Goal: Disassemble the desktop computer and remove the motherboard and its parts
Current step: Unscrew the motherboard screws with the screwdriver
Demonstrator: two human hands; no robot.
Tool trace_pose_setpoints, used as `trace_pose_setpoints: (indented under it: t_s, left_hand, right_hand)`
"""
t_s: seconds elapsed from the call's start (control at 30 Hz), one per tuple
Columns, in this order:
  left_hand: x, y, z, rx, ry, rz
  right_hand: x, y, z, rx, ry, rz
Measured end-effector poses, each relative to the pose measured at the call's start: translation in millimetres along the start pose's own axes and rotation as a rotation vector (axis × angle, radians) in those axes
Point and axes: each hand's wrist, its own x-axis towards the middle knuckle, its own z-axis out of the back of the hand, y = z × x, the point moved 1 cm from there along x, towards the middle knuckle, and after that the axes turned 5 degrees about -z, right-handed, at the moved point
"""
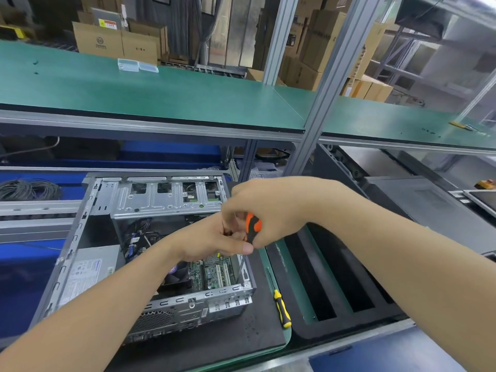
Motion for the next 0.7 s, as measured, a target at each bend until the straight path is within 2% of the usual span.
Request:
trace_pose_setpoints:
  t_s: [0.03,0.1,0.17,0.2,0.33,0.47,0.57,0.7]
  left_hand:
    - [0,-1,0,0.017,0.006,0.011]
    - [-1,0,2,0.038,-0.009,0.037]
    - [-2,0,3,0.05,-0.037,0.056]
    - [-1,0,4,0.059,-0.042,0.052]
    - [0,-1,4,0.124,0.009,0.02]
    - [-3,-1,2,0.031,-0.009,0.014]
    - [-2,-5,0,-0.012,-0.023,0.029]
    - [0,-4,0,0.003,-0.069,0.066]
  right_hand:
    - [-2,0,2,-0.005,-0.053,-0.025]
    - [-4,1,-1,-0.031,-0.186,-0.187]
    - [1,6,-10,0.049,-0.129,-0.353]
    - [5,8,-15,0.091,-0.084,-0.364]
    - [5,9,-9,0.038,-0.049,-0.12]
    - [1,10,-3,-0.131,0.022,0.133]
    - [6,9,-11,-0.186,-0.034,0.172]
    - [6,4,-13,-0.119,-0.031,0.149]
